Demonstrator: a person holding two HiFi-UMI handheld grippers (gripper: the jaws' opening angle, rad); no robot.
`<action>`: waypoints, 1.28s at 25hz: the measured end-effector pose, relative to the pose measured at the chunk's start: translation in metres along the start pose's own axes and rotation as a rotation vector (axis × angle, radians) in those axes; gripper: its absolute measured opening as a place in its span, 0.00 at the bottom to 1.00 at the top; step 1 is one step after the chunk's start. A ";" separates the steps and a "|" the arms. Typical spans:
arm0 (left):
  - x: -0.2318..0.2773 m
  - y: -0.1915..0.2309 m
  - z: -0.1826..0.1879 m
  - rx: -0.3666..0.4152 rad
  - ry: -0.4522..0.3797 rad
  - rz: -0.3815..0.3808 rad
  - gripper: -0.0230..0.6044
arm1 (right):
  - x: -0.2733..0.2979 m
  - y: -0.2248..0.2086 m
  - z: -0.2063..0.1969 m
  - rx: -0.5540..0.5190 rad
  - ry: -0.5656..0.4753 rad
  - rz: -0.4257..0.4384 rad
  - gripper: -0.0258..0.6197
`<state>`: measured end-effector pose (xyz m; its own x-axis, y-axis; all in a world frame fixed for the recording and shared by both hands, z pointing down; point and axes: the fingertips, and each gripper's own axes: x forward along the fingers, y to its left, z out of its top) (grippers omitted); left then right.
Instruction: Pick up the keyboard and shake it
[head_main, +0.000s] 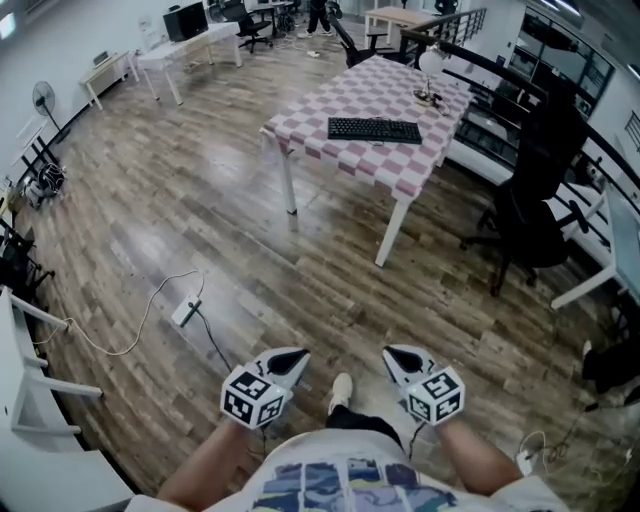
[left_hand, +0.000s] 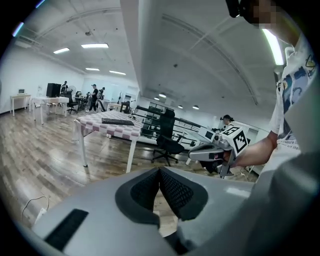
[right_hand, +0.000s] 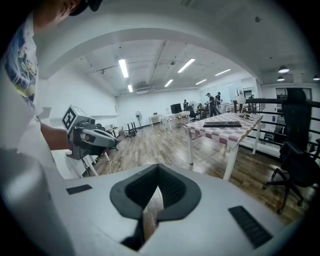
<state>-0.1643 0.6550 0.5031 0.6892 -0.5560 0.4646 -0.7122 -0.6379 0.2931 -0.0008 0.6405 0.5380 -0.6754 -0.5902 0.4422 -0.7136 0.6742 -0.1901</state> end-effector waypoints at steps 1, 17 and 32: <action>0.009 0.010 0.011 0.003 0.004 0.007 0.04 | 0.008 -0.012 0.009 -0.001 -0.006 0.007 0.04; 0.169 0.147 0.141 -0.028 0.016 -0.030 0.16 | 0.128 -0.193 0.087 0.020 0.035 -0.055 0.21; 0.302 0.335 0.273 0.052 0.056 -0.172 0.22 | 0.263 -0.354 0.209 0.088 0.011 -0.284 0.27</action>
<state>-0.1583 0.1283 0.5137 0.7904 -0.4069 0.4579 -0.5761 -0.7480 0.3295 0.0354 0.1534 0.5383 -0.4450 -0.7442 0.4981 -0.8873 0.4417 -0.1327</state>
